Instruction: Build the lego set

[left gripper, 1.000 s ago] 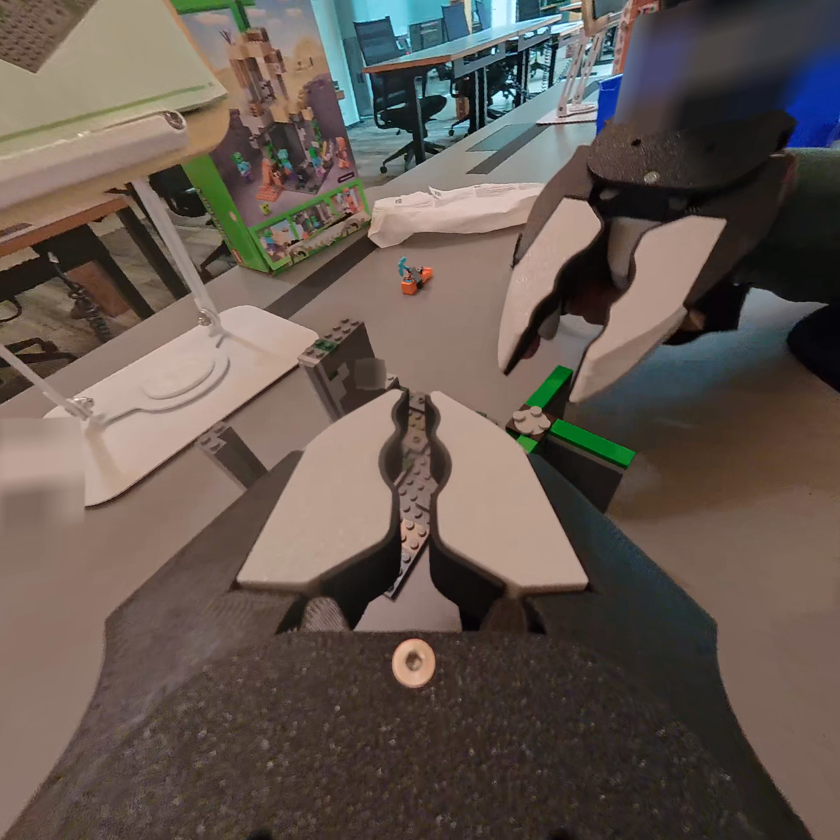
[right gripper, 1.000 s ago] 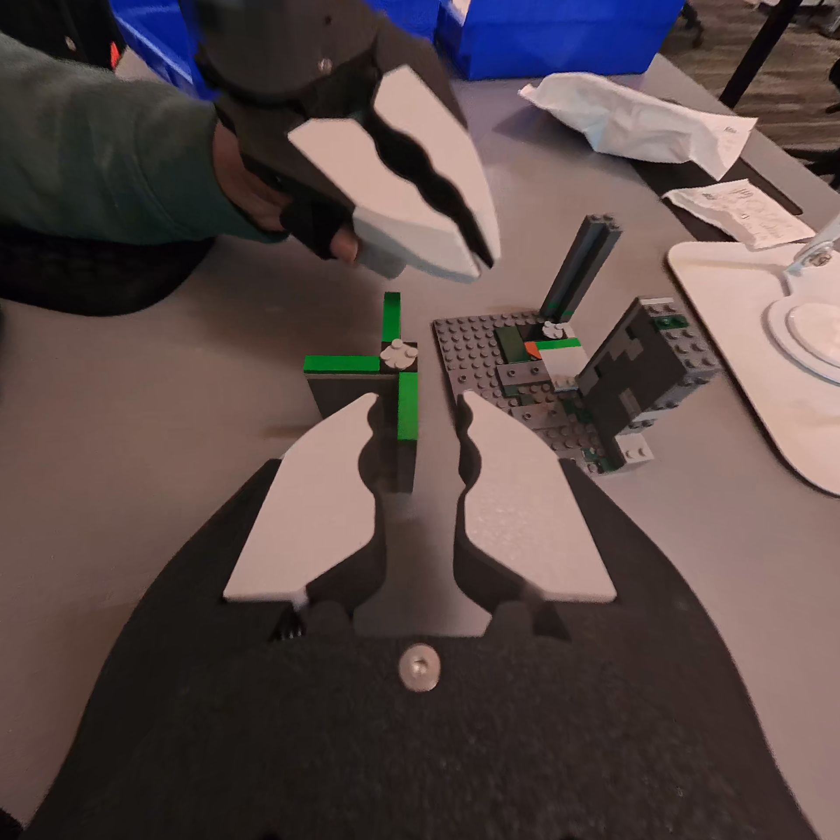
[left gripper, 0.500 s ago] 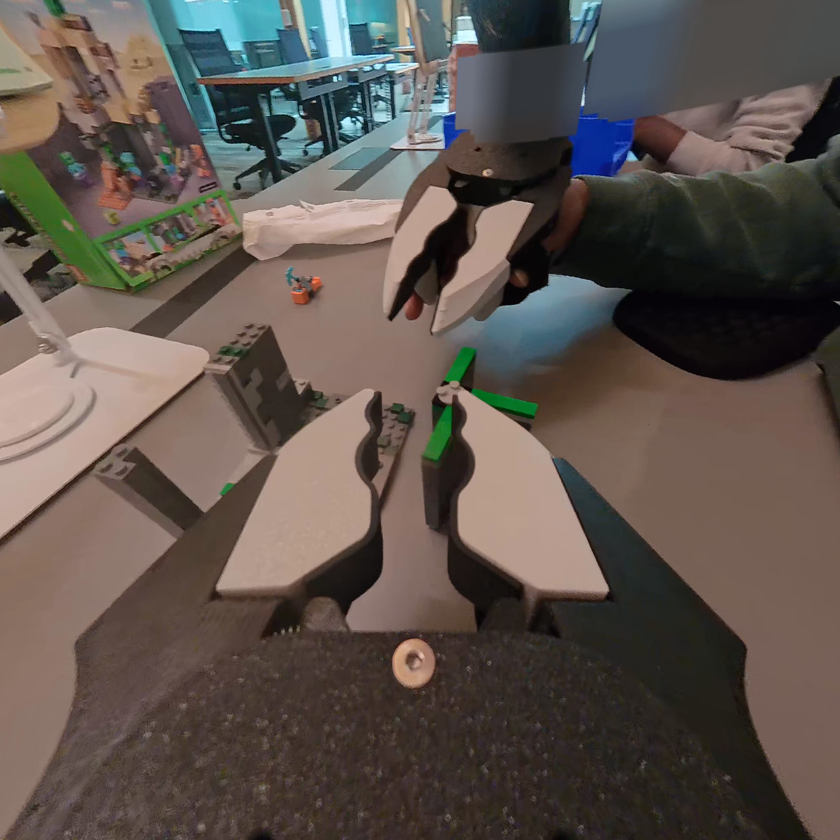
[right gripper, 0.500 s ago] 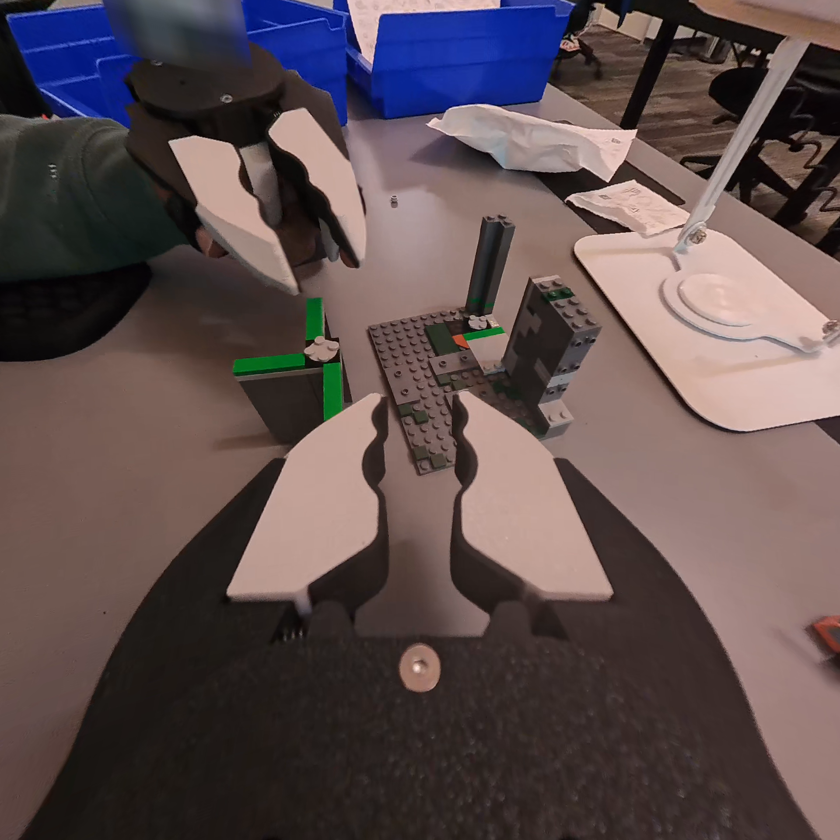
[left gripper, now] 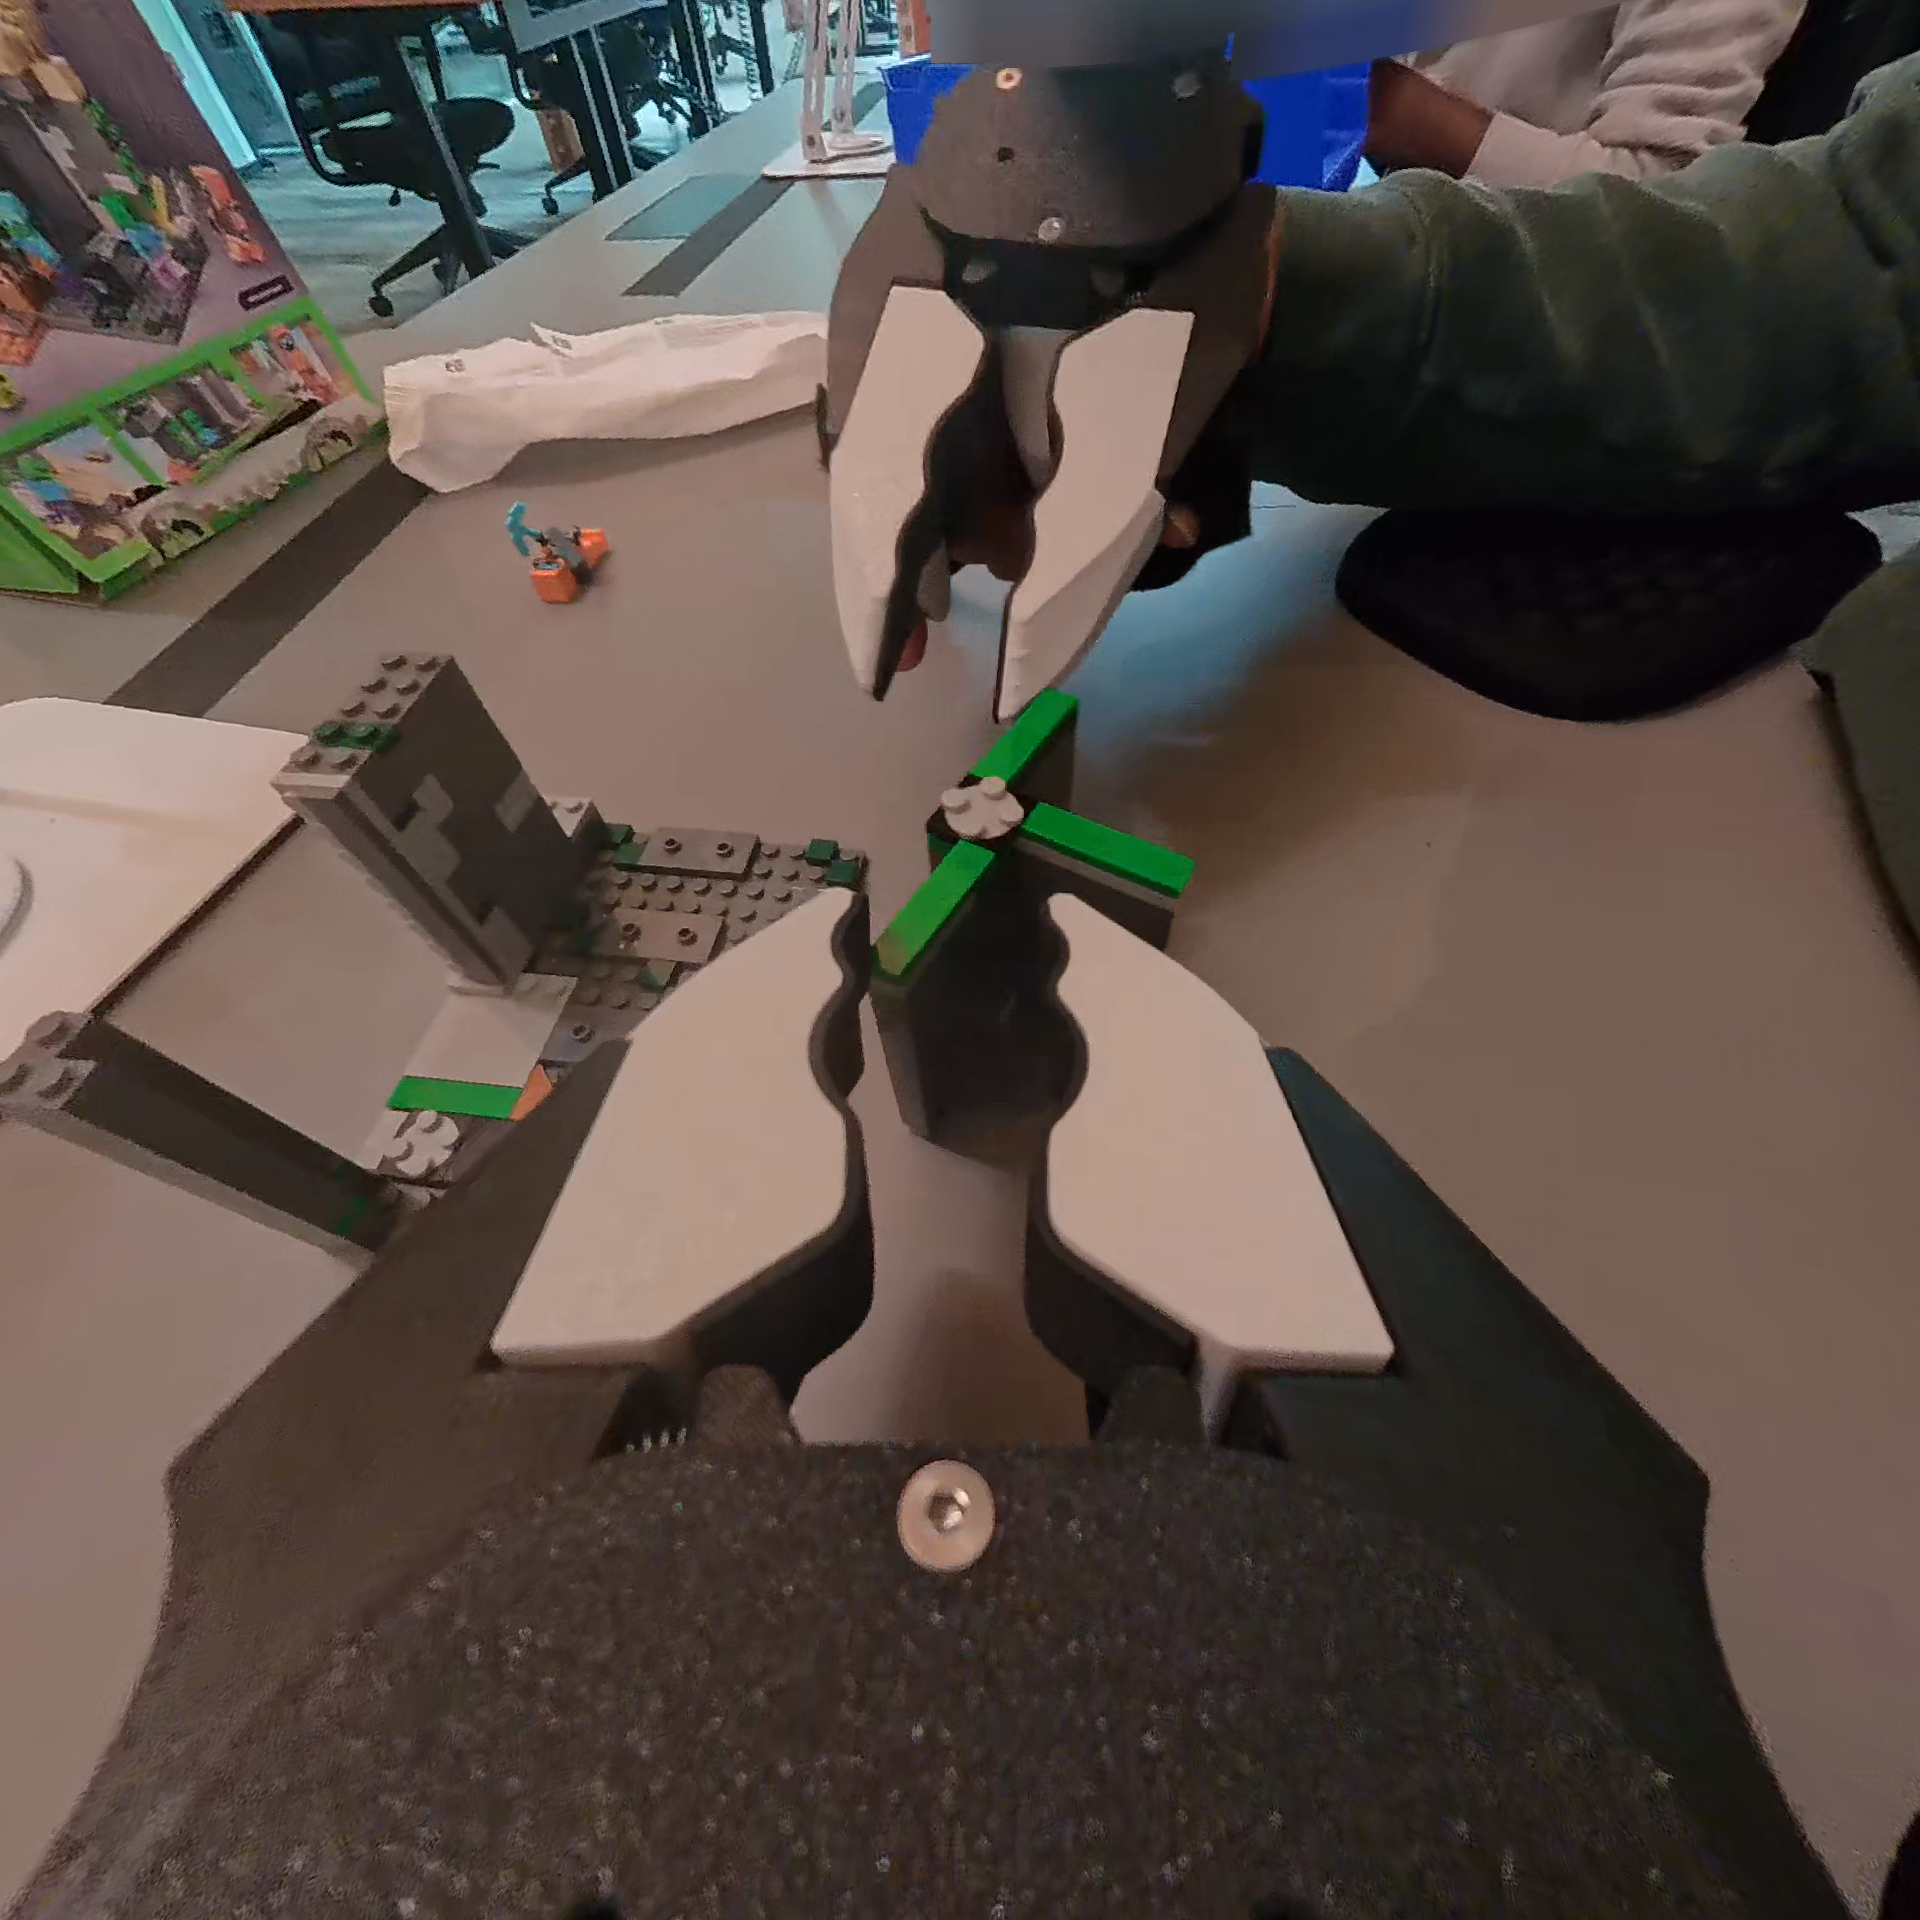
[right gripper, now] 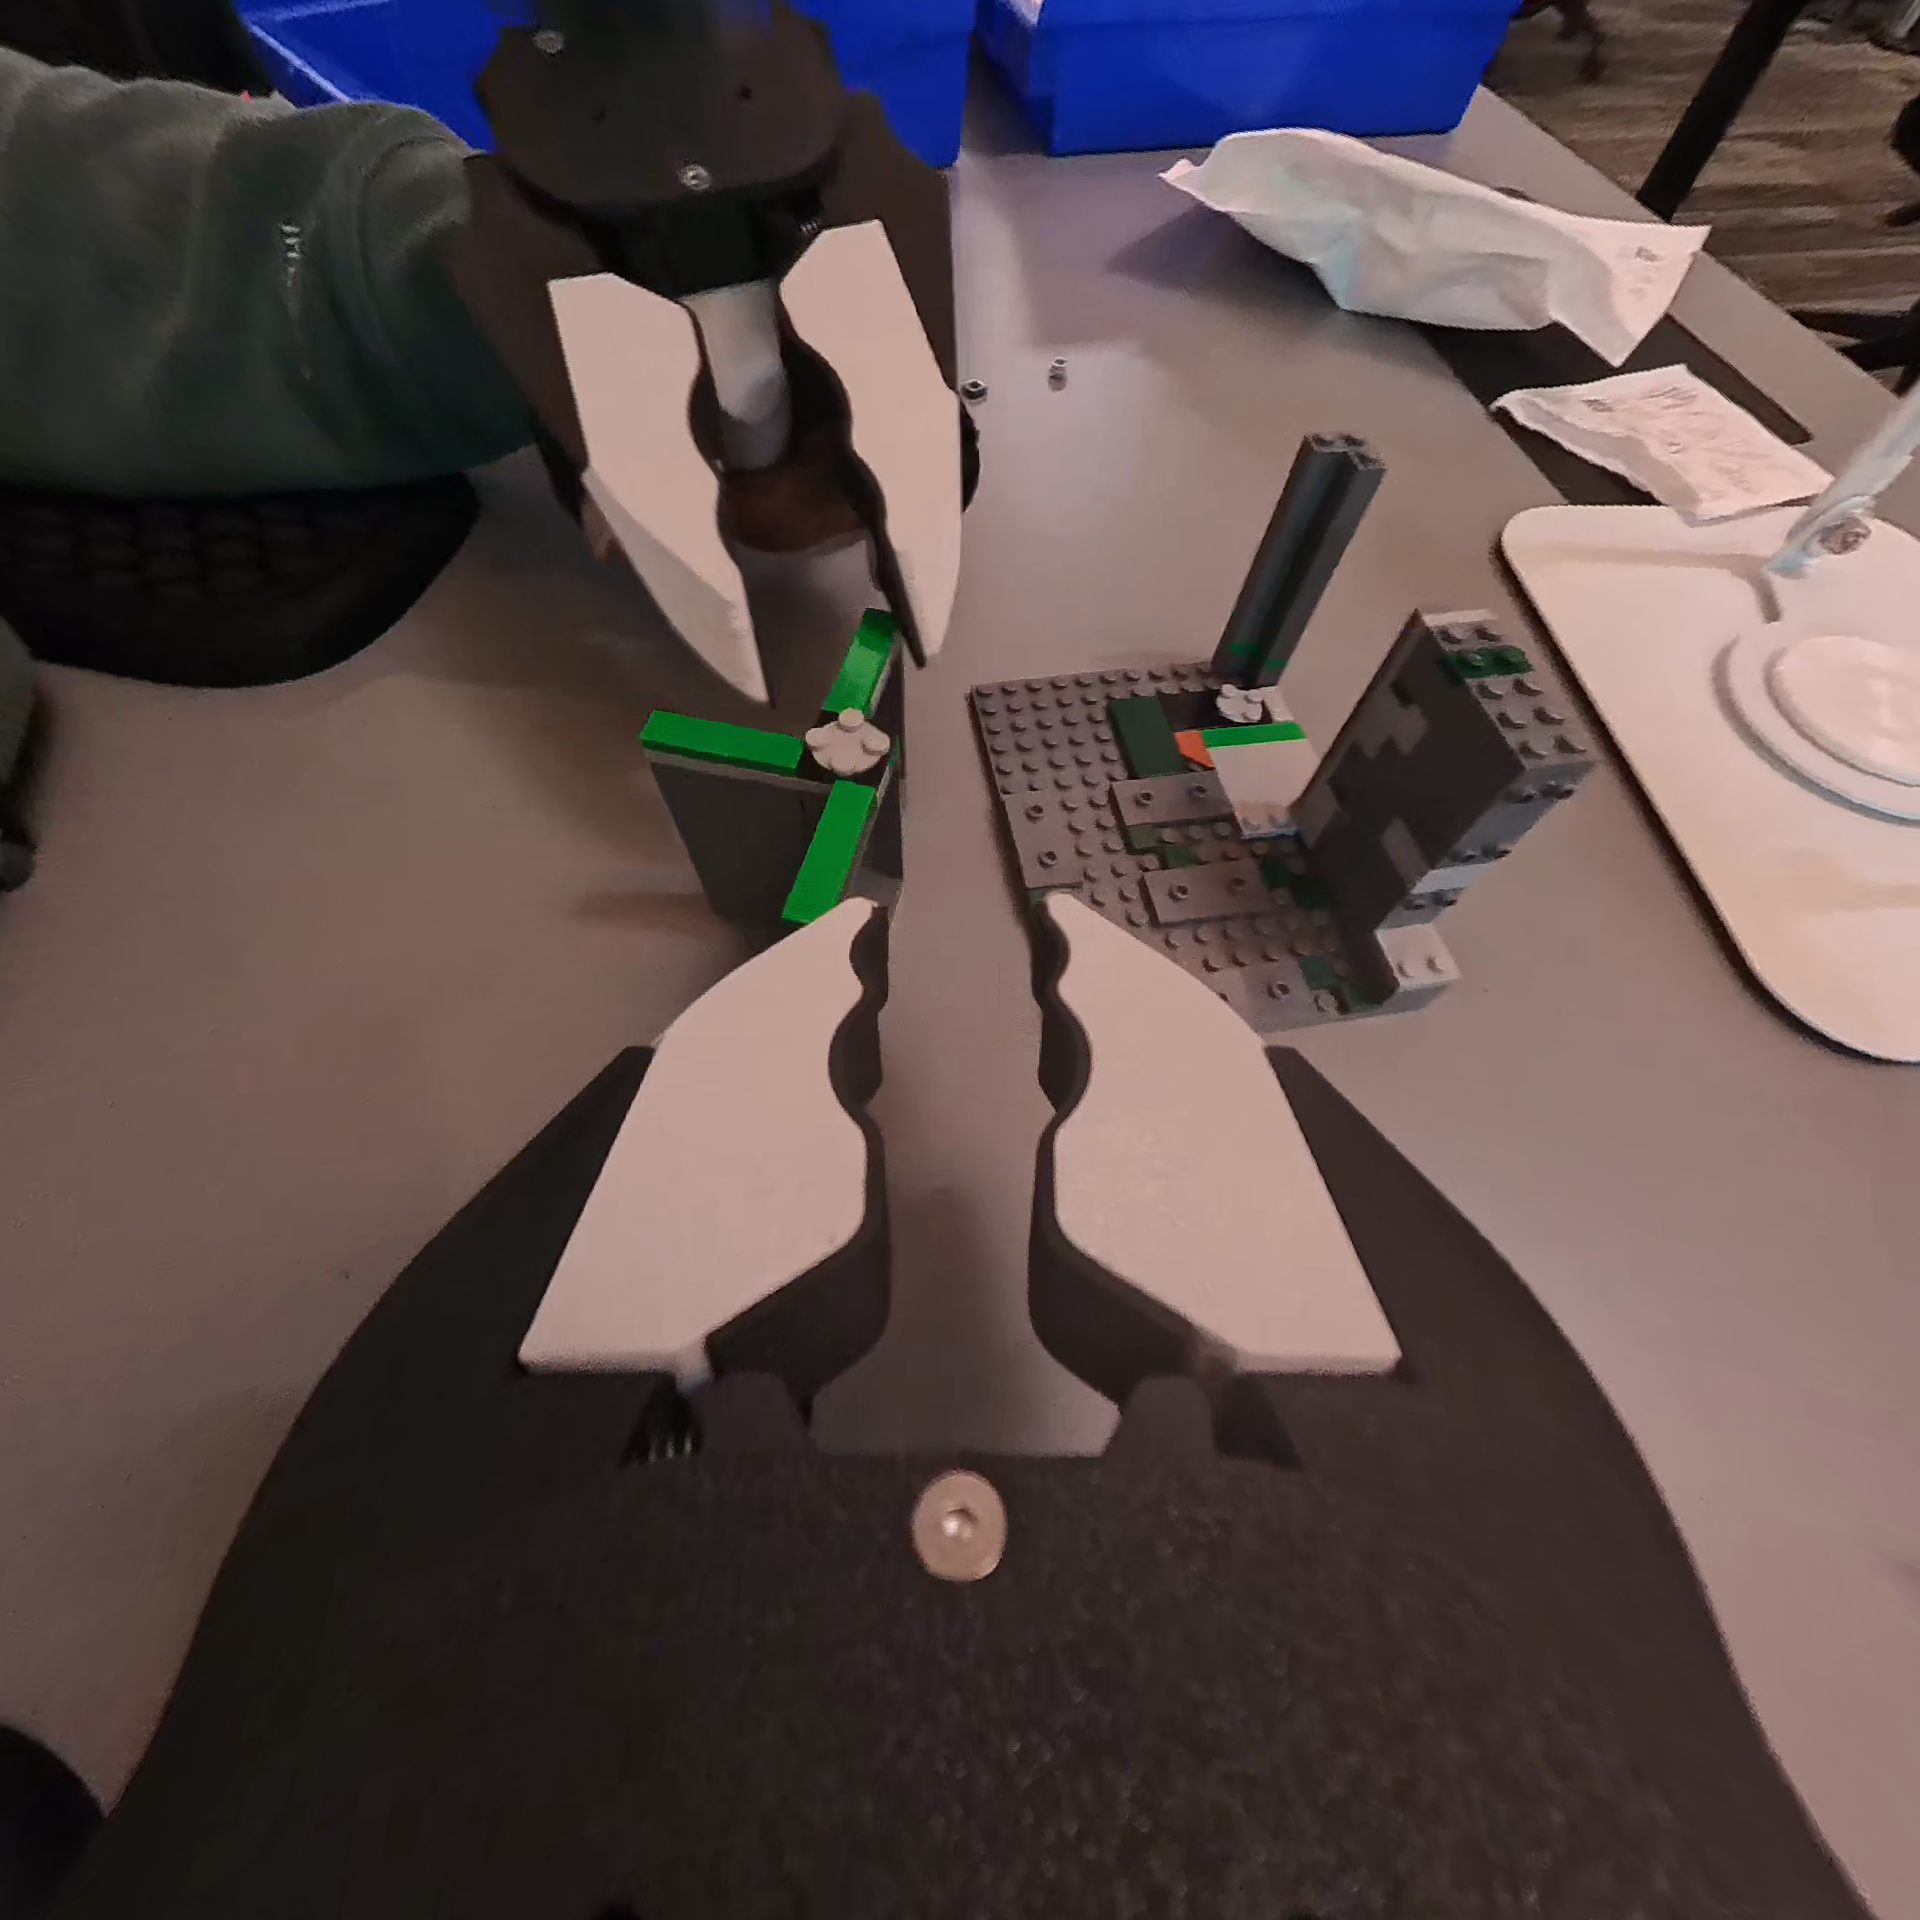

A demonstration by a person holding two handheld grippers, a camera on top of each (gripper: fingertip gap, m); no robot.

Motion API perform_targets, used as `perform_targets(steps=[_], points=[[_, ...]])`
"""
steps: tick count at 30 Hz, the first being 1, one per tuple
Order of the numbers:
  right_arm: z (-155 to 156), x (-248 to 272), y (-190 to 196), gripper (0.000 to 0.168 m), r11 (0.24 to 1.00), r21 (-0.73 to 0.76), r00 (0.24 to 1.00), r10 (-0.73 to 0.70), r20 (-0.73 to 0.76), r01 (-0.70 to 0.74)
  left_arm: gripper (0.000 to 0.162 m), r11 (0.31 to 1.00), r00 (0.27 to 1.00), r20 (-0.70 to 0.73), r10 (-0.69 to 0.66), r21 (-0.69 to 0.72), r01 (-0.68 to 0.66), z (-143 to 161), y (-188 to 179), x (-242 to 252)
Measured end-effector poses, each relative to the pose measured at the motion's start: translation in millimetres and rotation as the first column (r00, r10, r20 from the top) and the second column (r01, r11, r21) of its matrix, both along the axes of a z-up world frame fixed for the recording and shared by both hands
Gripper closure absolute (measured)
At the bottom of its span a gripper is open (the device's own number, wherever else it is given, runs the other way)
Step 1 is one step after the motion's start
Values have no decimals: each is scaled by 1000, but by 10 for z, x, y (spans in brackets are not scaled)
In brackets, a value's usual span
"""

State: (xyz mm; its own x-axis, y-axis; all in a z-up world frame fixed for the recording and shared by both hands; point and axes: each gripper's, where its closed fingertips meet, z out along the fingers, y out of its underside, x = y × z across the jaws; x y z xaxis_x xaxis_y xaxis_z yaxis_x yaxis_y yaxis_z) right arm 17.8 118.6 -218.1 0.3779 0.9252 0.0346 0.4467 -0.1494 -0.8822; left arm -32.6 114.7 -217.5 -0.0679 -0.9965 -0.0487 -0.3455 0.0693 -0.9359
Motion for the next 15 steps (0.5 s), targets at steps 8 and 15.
perform_targets(steps=[8,15], points=[[-32,75,77,142,999,5,998,-48,27,48,150,999,999,-44,-14,33,15,2,-4,-78],[-43,127,144,142,996,6,996,-89,28,89,139,999,999,-4,-39,27,39,123,-38,-198]])
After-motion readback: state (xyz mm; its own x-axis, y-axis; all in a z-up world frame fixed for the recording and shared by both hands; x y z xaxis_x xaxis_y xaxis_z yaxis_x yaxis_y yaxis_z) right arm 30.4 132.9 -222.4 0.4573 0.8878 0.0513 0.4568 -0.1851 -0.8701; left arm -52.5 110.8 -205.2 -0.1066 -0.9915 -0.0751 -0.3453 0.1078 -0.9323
